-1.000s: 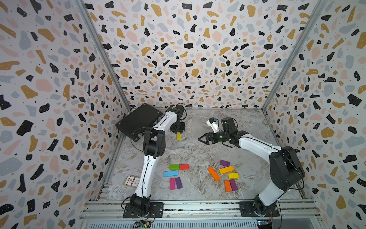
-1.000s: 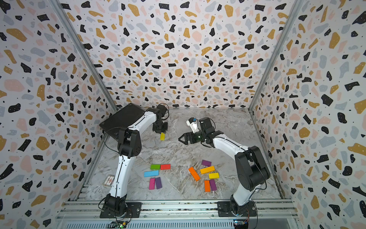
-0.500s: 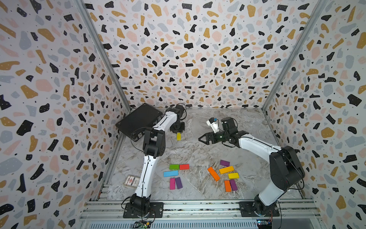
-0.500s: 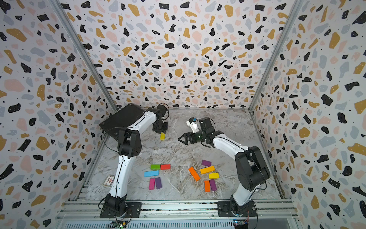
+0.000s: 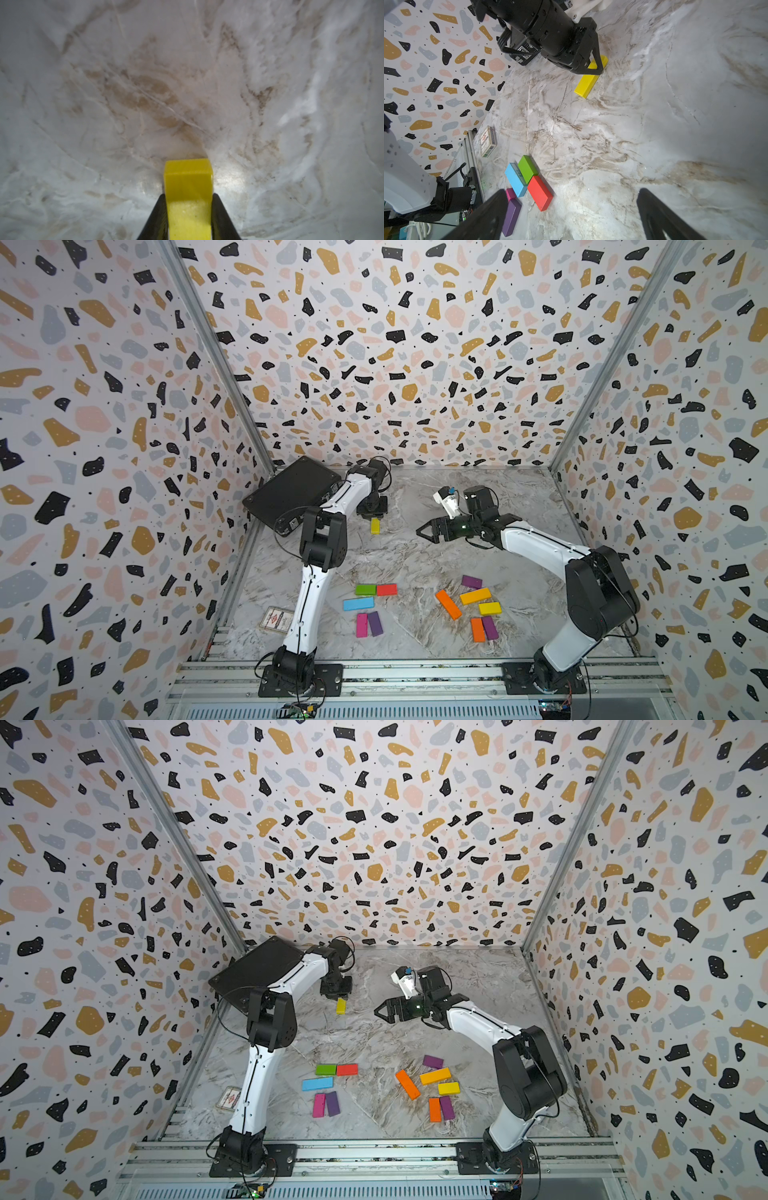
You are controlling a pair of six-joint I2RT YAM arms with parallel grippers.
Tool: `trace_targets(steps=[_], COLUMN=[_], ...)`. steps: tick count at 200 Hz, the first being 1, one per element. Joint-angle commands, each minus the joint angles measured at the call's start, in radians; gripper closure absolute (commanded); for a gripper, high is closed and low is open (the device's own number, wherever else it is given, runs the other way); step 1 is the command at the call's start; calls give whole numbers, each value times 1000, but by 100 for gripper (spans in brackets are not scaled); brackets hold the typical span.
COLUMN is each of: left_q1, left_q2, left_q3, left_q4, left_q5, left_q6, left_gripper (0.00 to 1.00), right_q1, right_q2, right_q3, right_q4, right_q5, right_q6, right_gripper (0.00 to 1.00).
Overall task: Assemble the letter t with building blocks
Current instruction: Place the building block at the center of the board.
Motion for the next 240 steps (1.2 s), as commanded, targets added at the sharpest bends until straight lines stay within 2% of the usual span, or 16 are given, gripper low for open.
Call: trace_targets(steps=[1,55,129,240], left_q1=[9,13,13,12], left_q2=[23,24,8,-46], left_q3=[22,25,11,-26], left_q4=[-10,-10,-1,15], left_q5=[-9,-10,-2,19], left_q6=[20,22,32,46], left_gripper=[76,69,50,53], right_q1=[-4,-4,-5,-4], right_q2=[0,9,5,-5], right_q3=[21,23,18,16], right_q4=[3,9,9,9], right_q5=[-13,-20,-21,-27], right_q6=[3,8,12,27], right_gripper=[1,0,1,1])
